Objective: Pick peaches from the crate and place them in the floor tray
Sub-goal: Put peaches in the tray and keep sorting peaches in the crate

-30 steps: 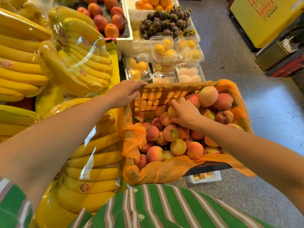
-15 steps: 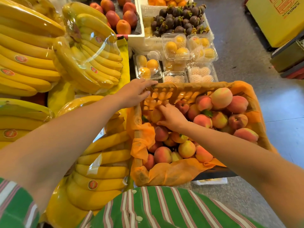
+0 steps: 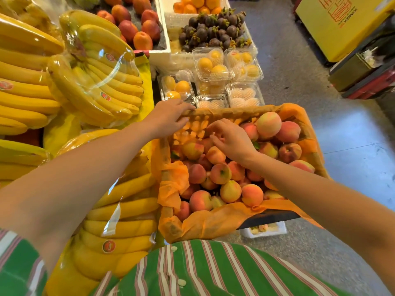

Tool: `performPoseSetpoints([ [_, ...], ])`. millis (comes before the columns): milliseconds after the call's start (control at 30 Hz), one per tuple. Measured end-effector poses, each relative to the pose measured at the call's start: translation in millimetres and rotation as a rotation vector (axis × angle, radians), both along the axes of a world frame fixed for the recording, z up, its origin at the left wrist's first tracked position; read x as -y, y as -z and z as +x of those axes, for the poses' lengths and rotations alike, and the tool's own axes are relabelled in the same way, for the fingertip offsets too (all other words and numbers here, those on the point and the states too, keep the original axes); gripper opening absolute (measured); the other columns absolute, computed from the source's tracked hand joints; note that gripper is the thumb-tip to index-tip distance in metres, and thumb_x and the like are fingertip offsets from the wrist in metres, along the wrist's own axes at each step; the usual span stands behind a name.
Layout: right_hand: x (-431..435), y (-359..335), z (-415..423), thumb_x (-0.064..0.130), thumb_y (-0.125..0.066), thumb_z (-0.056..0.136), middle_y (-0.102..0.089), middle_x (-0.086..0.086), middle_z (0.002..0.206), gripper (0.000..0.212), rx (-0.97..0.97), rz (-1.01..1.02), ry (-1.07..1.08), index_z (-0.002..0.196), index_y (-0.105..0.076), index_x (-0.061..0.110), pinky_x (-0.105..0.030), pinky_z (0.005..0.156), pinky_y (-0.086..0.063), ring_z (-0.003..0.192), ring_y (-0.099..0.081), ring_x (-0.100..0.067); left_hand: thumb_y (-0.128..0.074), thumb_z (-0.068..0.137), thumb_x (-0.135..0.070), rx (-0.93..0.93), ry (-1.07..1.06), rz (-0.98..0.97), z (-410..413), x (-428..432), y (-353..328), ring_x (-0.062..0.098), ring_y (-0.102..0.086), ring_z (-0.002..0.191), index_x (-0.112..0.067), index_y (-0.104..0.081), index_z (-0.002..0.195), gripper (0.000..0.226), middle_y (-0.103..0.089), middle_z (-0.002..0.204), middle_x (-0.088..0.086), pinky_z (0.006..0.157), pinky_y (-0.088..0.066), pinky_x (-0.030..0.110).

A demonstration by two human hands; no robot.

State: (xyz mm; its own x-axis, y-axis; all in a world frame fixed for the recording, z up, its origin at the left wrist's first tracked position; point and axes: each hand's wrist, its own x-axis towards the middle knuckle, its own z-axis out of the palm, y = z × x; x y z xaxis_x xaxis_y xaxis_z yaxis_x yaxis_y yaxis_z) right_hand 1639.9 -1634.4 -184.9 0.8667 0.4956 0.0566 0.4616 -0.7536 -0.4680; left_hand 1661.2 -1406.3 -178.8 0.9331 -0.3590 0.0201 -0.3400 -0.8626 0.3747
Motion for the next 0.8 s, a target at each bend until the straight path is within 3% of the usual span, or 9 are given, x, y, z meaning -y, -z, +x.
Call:
performPoseSetpoints([
  [133,47.9,-23.0,7.3,0.017,-0.061,0.083,-0.059,-0.009,0.112,0.026,0.219,-0.012,0.177,0.109,-0.063,0.012,-0.042,0.085,-0.047,0.103,-0.054,-0.026,-0.049,0.096,-0.031,-0.037,0.086,0.053,8.2,26.0,-5.5,0.029,-0.048,0.120,-0.022,-0.043,0.140,0.045,-0.053,0.130,0.009,0.097,-0.040,0.040],
  [267,89.6,-25.6,13.5,0.027,-0.066,0.082,-0.044,-0.010,0.139,0.048,0.210,-0.320,0.343,0.127,-0.052,0.018,-0.050,0.096,-0.037,0.126,-0.040,-0.033,-0.050,0.096,-0.034,-0.091,0.097,0.058,9.8,38.2,-7.2,0.027,-0.046,0.124,-0.020,-0.036,0.144,0.052,-0.047,0.139,0.007,0.101,-0.039,0.040],
  [367,100.6,-24.0,18.9,0.028,-0.073,0.079,-0.045,-0.013,0.133,0.059,0.090,-0.354,0.353,0.132,-0.049,0.020,-0.043,0.088,-0.040,0.121,-0.043,-0.035,-0.049,0.097,-0.032,-0.115,0.102,0.035,9.4,37.2,-6.4,0.026,-0.045,0.125,-0.021,-0.033,0.146,0.053,-0.045,0.141,0.007,0.100,-0.039,0.039],
  [467,100.8,-28.0,23.1,0.024,-0.076,0.075,-0.048,-0.012,0.124,0.056,0.079,-0.283,0.351,0.126,-0.054,0.018,-0.039,0.087,-0.040,0.118,-0.044,-0.033,-0.049,0.097,-0.030,-0.136,0.108,0.008,8.6,34.3,-5.9,0.027,-0.044,0.127,-0.021,-0.032,0.147,0.053,-0.044,0.143,0.007,0.099,-0.038,0.038],
  [600,86.1,-35.4,15.1,0.029,-0.078,0.071,-0.054,-0.012,0.115,0.058,0.138,-0.061,0.237,0.122,-0.057,0.011,-0.035,0.091,-0.042,0.110,-0.050,-0.028,-0.049,0.097,-0.030,-0.113,0.113,0.010,6.8,27.8,-2.5,0.028,-0.047,0.123,-0.024,-0.033,0.146,0.053,-0.047,0.139,0.007,0.095,-0.042,0.039],
  [733,40.9,-27.9,-7.8,0.035,-0.081,0.073,-0.058,-0.008,0.122,0.064,-0.033,0.073,-0.032,0.125,-0.054,0.009,-0.023,0.093,-0.041,0.114,-0.053,-0.018,-0.051,0.096,-0.028,-0.050,0.084,0.047,2.4,15.2,-1.0,0.029,-0.048,0.122,-0.021,-0.035,0.146,0.053,-0.049,0.138,0.009,0.095,-0.041,0.040],
  [800,16.7,-11.7,-19.1,0.035,-0.082,0.073,-0.059,-0.008,0.123,0.065,-0.107,0.049,-0.126,0.125,-0.054,0.008,-0.027,0.093,-0.043,0.114,-0.054,-0.019,-0.051,0.096,-0.027,0.018,0.084,0.065,-2.2,7.6,1.4,0.030,-0.049,0.120,-0.019,-0.038,0.145,0.051,-0.052,0.134,0.010,0.094,-0.041,0.039],
])
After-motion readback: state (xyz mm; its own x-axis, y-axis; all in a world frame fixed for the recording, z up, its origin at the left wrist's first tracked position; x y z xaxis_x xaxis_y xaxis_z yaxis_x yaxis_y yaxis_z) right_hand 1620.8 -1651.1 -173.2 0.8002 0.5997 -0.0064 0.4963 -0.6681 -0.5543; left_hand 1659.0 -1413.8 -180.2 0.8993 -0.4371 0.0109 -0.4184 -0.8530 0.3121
